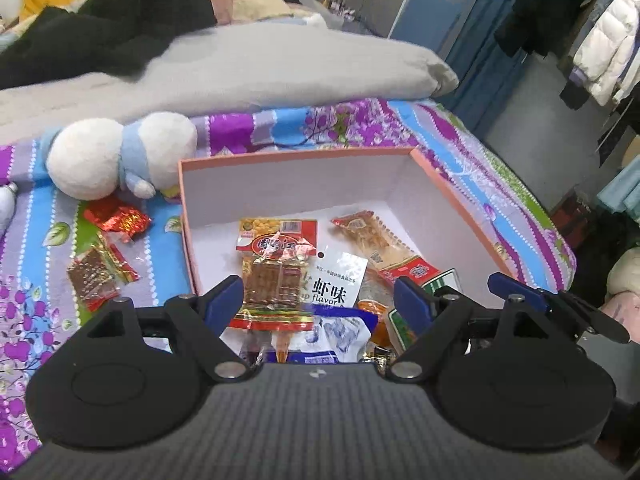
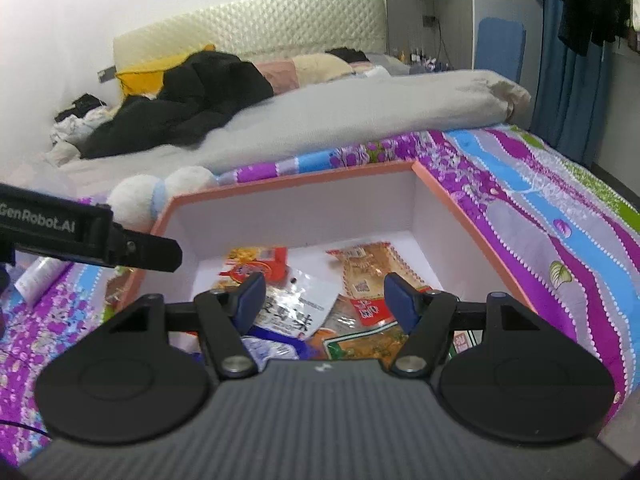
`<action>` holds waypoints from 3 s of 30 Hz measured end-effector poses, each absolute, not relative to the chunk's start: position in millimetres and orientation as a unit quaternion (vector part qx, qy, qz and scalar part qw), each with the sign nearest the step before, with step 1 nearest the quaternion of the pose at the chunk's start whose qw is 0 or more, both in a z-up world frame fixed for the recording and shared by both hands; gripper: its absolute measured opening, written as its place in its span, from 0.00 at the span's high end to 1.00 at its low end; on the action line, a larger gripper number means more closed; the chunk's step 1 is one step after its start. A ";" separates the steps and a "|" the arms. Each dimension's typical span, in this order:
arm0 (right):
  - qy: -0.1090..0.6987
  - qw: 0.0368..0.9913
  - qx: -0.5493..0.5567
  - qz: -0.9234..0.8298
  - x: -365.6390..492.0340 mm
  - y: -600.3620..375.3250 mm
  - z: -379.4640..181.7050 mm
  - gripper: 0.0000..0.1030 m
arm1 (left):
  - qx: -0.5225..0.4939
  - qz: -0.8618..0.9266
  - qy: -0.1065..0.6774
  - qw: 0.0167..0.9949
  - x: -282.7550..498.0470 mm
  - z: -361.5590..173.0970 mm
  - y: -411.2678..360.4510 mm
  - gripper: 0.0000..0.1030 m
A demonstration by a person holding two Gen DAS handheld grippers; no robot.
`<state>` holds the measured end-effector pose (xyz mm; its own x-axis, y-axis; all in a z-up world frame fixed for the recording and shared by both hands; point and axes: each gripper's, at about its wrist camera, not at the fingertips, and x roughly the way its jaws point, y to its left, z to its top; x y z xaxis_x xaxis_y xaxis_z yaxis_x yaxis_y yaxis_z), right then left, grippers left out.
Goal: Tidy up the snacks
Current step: 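Open both grippers to drop the tofu pack and pastry bag into the box, then lift both tools up and away from the pink box, then reach both tools down toward the snacks beside the plush toy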
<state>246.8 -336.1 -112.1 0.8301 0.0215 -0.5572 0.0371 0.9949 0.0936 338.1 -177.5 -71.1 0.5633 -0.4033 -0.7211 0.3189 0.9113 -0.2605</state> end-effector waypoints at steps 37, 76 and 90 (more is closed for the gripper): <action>0.207 0.974 0.046 0.078 86.7 -221.8 -67.7 0.35 | -0.083 -0.128 0.304 0.940 107.6 -6.6 -23.0 0.17; 0.238 0.963 0.028 0.126 68.9 -156.7 -125.7 0.35 | -0.110 -0.045 0.336 0.934 64.2 -85.3 79.1 0.17; 0.251 0.956 0.009 0.155 122.6 -124.8 -156.3 0.35 | -0.124 -0.036 0.353 0.927 135.5 -126.5 107.0 0.17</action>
